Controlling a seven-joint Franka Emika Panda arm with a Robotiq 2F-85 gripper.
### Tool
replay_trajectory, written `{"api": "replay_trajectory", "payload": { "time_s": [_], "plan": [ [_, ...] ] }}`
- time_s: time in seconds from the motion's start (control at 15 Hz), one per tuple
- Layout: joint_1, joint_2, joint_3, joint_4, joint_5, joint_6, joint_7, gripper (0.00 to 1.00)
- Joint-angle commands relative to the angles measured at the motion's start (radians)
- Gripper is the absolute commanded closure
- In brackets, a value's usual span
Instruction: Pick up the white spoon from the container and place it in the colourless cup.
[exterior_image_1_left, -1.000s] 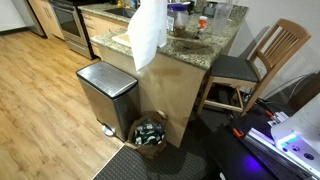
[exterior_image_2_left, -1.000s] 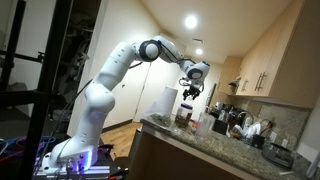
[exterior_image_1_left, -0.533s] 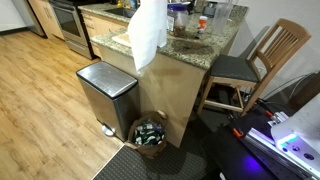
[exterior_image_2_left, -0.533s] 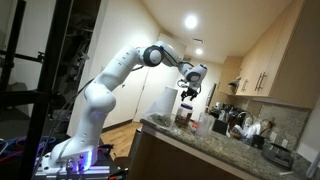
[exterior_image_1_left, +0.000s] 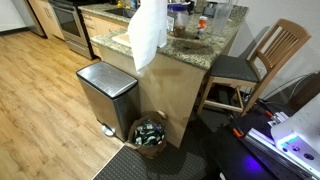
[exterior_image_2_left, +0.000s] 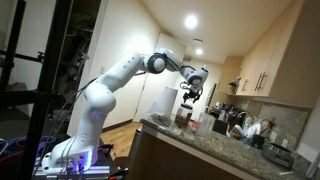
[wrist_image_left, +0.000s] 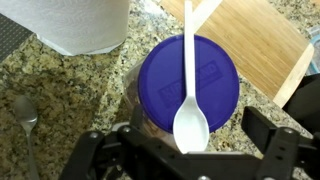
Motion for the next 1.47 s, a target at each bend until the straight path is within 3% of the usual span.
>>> {"api": "replay_trajectory", "payload": {
  "time_s": [0.0, 0.27, 0.67, 0.73, 0.8, 0.87, 1.4],
  "plan": [
    [-0.002, 0.007, 0.002, 0.006, -0.033, -0.015, 0.031, 0.00],
    [0.014, -0.004, -0.018, -0.023, -0.124, 0.035, 0.065, 0.00],
    [-0.005, 0.009, 0.006, -0.005, -0.102, 0.005, 0.038, 0.01],
    [-0.003, 0.012, 0.004, -0.008, -0.107, 0.009, 0.037, 0.25],
    [-0.002, 0.014, 0.004, -0.013, -0.107, 0.012, 0.037, 0.25],
    [-0.003, 0.016, 0.005, -0.018, -0.105, 0.016, 0.035, 0.32],
    [0.001, -0.018, -0.017, -0.050, -0.138, 0.034, 0.046, 0.93]
  ]
}}
